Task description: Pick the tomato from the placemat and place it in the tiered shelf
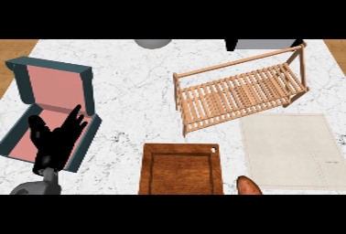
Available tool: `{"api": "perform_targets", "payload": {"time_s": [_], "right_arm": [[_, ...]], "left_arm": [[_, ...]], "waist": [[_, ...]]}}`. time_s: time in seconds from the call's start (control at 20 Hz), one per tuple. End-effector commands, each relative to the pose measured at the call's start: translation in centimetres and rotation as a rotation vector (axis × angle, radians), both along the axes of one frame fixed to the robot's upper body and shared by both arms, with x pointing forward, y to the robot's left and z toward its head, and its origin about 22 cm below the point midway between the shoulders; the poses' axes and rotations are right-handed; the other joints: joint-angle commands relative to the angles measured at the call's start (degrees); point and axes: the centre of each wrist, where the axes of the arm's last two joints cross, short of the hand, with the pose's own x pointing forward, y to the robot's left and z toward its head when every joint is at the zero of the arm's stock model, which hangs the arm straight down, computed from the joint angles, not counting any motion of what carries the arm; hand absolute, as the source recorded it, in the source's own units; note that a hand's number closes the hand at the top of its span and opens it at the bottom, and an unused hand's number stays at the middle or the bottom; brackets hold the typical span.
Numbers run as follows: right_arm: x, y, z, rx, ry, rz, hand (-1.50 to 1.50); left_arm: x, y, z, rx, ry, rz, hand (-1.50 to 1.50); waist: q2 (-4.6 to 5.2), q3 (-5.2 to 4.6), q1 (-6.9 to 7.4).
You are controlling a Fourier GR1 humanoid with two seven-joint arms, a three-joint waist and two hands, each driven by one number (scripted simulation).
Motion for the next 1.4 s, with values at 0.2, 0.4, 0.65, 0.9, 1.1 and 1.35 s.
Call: {"api": "perform_targets", "payload": {"time_s": [0.2,0.4,0.65,0.9,1.1,1.35], "right_arm": [[0.5,-1.1,-0.6,-0.035,0.005,0.025,1.50],[1.7,0.0,0.7,0.070,0.019,-0.014,1.50],[1.1,-1.3,0.4,0.282,0.029,-0.060,-1.50],[1.8,0.1,0.9,0.493,0.071,-0.034,-1.50],[2.0,-3.5,1.6,0.654,0.078,-0.029,-1.50],[1.3,-5.8,4.2,0.762,-0.019,-0.144,-1.50]], "left_arm": [[1.0,0.0,0.2,-0.016,0.049,0.006,0.00],[0.4,-1.3,-1.7,-0.008,0.059,0.020,0.00],[-1.4,-0.5,-3.0,-0.015,0.068,-0.001,0.00],[-1.1,-0.6,-1.7,-0.010,0.053,-0.003,0.00],[-1.4,-0.2,-2.2,-0.032,0.058,0.006,0.00],[0.5,-0.8,-0.1,-0.003,0.056,0.002,0.00]], "waist": [[0.14,-0.40,-0.58],[0.26,-0.43,-0.38],[0.08,-0.42,-0.79],[0.06,-0.40,-0.22],[0.12,-0.40,-0.36],[0.15,-0.39,-0.40]]}}
